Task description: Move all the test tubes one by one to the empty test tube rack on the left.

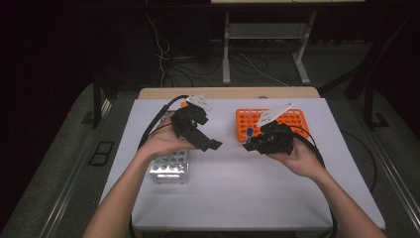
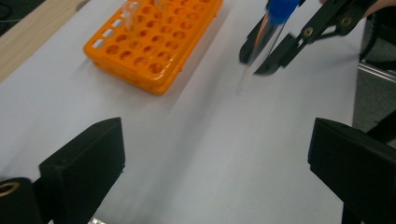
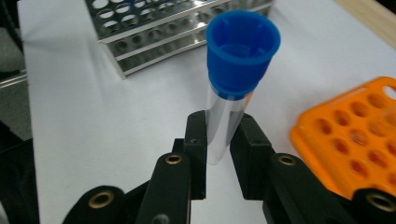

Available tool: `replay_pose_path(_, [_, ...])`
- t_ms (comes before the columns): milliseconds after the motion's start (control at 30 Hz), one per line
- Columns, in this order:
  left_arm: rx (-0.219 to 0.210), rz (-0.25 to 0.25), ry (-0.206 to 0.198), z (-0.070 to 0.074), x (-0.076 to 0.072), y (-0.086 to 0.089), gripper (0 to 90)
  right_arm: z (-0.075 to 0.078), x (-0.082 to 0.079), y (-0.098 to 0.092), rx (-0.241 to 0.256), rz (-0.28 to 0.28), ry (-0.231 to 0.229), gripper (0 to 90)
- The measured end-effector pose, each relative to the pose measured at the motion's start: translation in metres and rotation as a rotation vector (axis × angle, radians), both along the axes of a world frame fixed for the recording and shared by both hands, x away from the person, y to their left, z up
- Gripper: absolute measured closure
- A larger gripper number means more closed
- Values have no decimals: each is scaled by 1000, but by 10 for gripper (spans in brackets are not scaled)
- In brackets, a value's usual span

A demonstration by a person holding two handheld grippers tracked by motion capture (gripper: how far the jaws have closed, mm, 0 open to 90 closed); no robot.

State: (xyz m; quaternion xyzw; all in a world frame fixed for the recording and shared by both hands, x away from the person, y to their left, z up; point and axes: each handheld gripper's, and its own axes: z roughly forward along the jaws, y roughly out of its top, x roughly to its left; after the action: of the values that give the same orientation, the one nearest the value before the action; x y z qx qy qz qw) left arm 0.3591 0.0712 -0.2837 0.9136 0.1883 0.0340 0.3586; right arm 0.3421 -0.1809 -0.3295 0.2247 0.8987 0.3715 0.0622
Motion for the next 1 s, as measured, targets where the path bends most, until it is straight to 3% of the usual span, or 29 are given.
replay_pose_path(167, [20, -54, 13, -3, -4, -11, 59, -7, -7, 19, -28, 57, 7, 760])
replay_pose_path(367, [56, -126, 16, -6, -11, -22, 160, -11, -12, 37, -39, 107, 13, 760])
replay_pose_path(600, [59, -196, 28, -5, -13, -28, 408, -15, -19, 52, -39, 144, 15, 760])
replay_pose_path(833, [81, -227, 49, -7, -15, -28, 701, -14, -21, 57, -26, 156, 13, 759])
replay_pose_path(1000, [88, -226, 39, -6, -15, -27, 737, -15, -20, 57, -20, 156, 20, 754])
